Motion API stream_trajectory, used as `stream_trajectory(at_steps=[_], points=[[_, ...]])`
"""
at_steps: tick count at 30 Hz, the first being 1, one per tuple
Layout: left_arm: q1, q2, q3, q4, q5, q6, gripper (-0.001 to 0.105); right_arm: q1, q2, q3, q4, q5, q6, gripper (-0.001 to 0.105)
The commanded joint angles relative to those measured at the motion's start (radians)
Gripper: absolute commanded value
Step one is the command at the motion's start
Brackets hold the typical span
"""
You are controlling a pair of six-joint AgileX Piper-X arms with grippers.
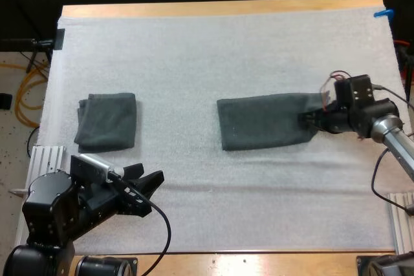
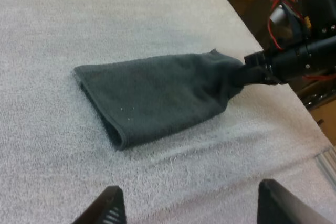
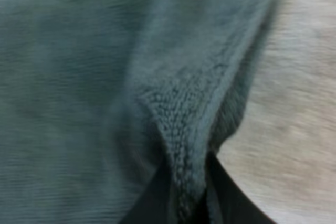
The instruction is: Pick towel from pile fold and stack
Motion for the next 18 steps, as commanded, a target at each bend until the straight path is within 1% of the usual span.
stream_trajectory(at_steps=[1, 4, 10, 13, 18], points=[[0.002, -0.002, -0.003, -0.004, 0.006, -0.010, 0.053, 0.027, -0.010, -0.016, 0.004, -0.053, 0.019, 0.000], [0.002, -0.002, -0.003, -0.004, 0.006, -0.010, 0.053, 0.097, 0.002, -0.024, -0.022, -0.104, 0.054, 0.000], [0.002, 0.000, -0.003, -0.004, 0.017, -0.010, 0.053, 0.241, 0.082, -0.042, -0.110, -0.135, 0.162, 0.000], [0.002, 0.000, -0.003, -0.004, 0.041, -0.010, 0.053, 0.293, 0.135, -0.077, -0.131, -0.137, 0.192, 0.000], [0.002, 0.000, -0.003, -0.004, 0.053, -0.010, 0.053, 0.324, 0.204, -0.146, -0.134, -0.157, 0.226, 0.000]])
